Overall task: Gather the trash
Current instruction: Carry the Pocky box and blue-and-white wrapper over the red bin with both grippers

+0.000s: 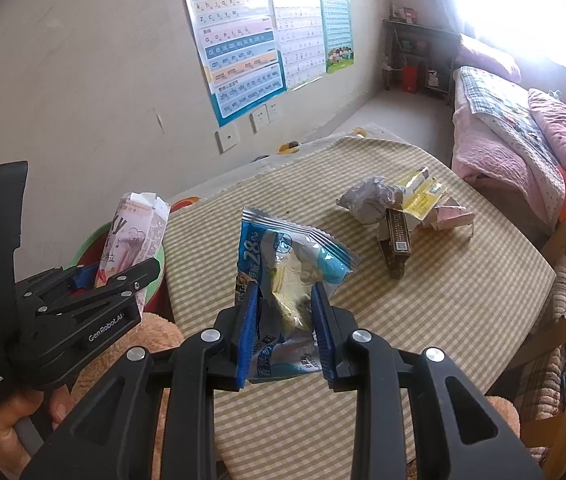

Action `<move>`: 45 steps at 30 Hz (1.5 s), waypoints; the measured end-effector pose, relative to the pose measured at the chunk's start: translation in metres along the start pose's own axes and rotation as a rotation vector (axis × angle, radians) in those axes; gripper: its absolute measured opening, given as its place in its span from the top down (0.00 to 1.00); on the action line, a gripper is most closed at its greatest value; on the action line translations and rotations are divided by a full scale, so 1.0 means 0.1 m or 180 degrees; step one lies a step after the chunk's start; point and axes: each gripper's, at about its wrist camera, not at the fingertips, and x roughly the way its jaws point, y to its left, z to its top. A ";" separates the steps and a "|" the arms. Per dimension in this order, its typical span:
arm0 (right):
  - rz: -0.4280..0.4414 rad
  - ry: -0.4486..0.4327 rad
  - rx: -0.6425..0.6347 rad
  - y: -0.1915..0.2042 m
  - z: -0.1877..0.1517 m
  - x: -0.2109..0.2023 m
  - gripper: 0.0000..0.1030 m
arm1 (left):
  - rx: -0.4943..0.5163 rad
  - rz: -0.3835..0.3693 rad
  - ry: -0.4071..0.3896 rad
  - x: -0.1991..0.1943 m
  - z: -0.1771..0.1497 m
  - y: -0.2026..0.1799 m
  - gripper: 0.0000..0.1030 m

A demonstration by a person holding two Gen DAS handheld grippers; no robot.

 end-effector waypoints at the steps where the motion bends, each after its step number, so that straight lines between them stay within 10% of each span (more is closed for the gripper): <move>1: 0.0000 0.0001 -0.0011 0.01 0.00 0.00 0.74 | -0.0013 0.0003 -0.0003 0.00 0.00 0.01 0.64; 45: 0.0273 0.0134 -0.0685 0.96 0.12 0.30 0.74 | -0.0683 0.0309 -0.0019 -0.03 -0.21 1.05 0.63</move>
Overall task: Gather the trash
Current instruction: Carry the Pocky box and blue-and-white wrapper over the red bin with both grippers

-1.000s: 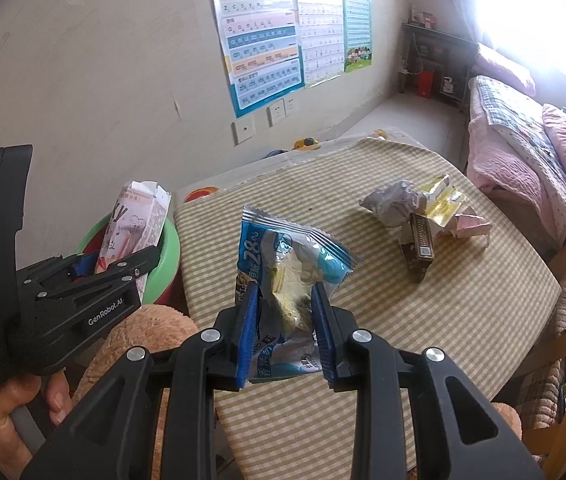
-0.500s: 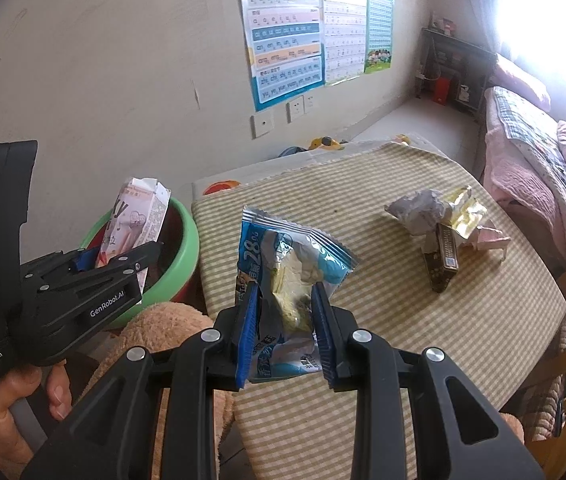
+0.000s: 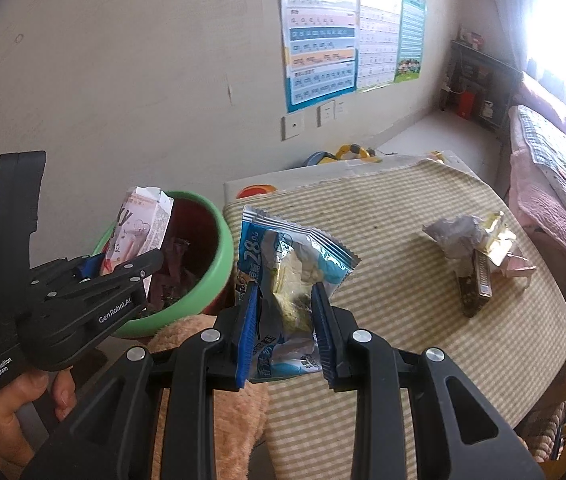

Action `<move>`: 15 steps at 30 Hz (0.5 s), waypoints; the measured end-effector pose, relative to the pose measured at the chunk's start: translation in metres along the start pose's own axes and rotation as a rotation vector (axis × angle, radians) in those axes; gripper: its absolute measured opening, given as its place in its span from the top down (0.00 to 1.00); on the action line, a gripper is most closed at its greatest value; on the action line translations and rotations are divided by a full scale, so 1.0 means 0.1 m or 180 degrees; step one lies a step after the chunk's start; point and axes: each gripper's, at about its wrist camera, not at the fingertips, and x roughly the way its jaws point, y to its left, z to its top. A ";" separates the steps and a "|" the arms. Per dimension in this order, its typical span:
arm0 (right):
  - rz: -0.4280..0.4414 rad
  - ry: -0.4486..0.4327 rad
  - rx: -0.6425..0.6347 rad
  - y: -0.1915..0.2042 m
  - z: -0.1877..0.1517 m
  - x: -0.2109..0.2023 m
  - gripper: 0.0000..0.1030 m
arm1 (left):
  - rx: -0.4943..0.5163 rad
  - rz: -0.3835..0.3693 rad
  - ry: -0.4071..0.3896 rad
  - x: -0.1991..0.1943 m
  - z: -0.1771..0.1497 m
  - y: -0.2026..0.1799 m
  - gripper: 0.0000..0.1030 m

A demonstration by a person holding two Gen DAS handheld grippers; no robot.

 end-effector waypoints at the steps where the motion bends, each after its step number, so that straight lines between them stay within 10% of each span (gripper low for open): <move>1: 0.0005 0.0003 -0.0010 0.02 0.00 0.01 0.74 | -0.0016 0.0009 0.0000 0.00 0.00 0.03 0.63; 15: 0.0097 0.0024 -0.0169 0.27 0.13 0.12 0.74 | -0.0196 0.0130 0.0044 0.07 -0.02 0.32 0.63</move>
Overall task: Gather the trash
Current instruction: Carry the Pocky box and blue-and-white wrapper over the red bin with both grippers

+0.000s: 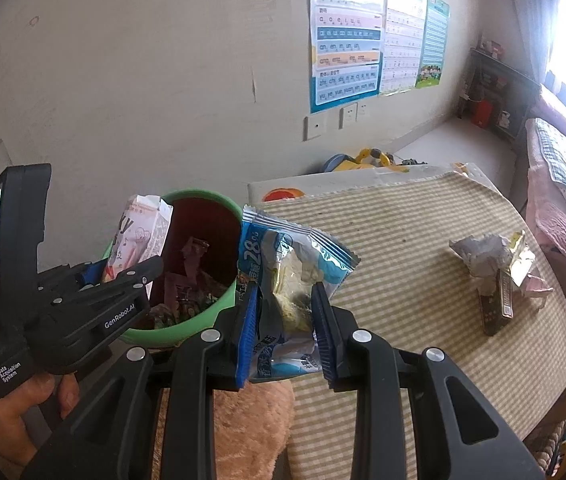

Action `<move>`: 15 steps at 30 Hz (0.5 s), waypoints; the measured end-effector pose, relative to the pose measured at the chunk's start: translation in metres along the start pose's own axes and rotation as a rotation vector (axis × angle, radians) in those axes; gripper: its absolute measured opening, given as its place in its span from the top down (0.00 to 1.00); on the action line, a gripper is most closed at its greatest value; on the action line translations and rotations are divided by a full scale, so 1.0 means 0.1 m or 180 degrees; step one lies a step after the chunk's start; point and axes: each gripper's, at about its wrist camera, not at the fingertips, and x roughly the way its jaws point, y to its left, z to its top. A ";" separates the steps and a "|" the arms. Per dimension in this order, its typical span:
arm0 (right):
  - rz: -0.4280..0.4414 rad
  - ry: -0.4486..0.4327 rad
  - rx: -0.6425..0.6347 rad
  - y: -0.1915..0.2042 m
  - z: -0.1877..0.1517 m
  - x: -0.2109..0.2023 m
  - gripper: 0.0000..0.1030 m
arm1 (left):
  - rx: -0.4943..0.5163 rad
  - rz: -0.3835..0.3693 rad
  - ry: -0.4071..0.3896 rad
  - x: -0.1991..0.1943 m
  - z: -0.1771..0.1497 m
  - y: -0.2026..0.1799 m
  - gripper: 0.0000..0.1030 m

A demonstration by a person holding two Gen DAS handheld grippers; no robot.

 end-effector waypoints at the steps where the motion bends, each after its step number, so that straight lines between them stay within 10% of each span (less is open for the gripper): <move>1: 0.0005 0.0001 -0.0012 0.02 0.01 0.01 0.74 | -0.0011 0.0009 0.0005 0.01 0.00 0.03 0.63; 15: 0.0106 0.0032 -0.0186 0.30 0.18 0.24 0.74 | -0.0146 0.0168 0.0061 0.13 -0.02 0.34 0.63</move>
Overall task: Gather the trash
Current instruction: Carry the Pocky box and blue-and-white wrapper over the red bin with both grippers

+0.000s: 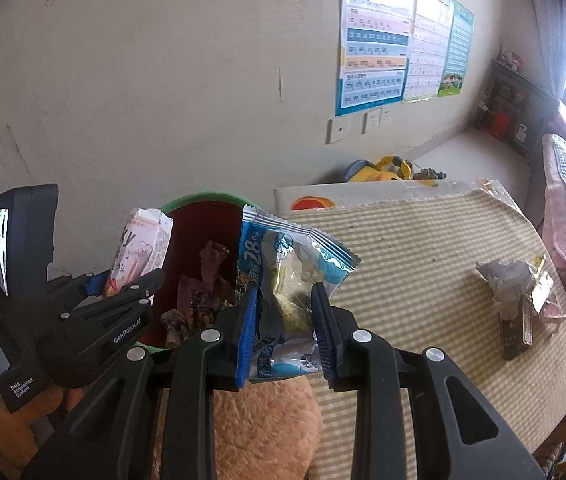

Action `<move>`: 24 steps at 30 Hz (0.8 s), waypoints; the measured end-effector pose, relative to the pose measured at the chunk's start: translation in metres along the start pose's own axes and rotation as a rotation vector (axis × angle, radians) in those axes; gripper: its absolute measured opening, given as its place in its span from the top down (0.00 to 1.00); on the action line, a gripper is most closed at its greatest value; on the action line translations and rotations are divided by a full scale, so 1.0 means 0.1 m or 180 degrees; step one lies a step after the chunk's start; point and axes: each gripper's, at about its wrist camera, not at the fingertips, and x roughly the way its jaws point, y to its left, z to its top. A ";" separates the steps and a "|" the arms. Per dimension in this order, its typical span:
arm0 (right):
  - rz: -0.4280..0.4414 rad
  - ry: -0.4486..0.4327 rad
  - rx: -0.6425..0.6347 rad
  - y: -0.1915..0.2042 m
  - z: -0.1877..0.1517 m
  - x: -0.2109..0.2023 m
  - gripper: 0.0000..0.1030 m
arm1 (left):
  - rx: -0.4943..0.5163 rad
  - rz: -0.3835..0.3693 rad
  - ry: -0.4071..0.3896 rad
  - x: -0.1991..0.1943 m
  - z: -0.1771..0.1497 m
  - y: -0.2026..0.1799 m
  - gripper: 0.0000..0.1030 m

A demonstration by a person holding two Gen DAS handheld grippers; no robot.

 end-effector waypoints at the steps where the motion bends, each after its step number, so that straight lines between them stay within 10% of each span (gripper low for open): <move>1: 0.0002 0.0002 -0.0010 0.01 0.02 0.03 0.74 | 0.0006 0.0005 0.0004 0.01 0.00 0.01 0.63; 24: 0.0108 0.0023 -0.0138 0.25 0.26 0.37 0.74 | -0.0062 0.0115 0.0055 0.25 0.11 0.27 0.63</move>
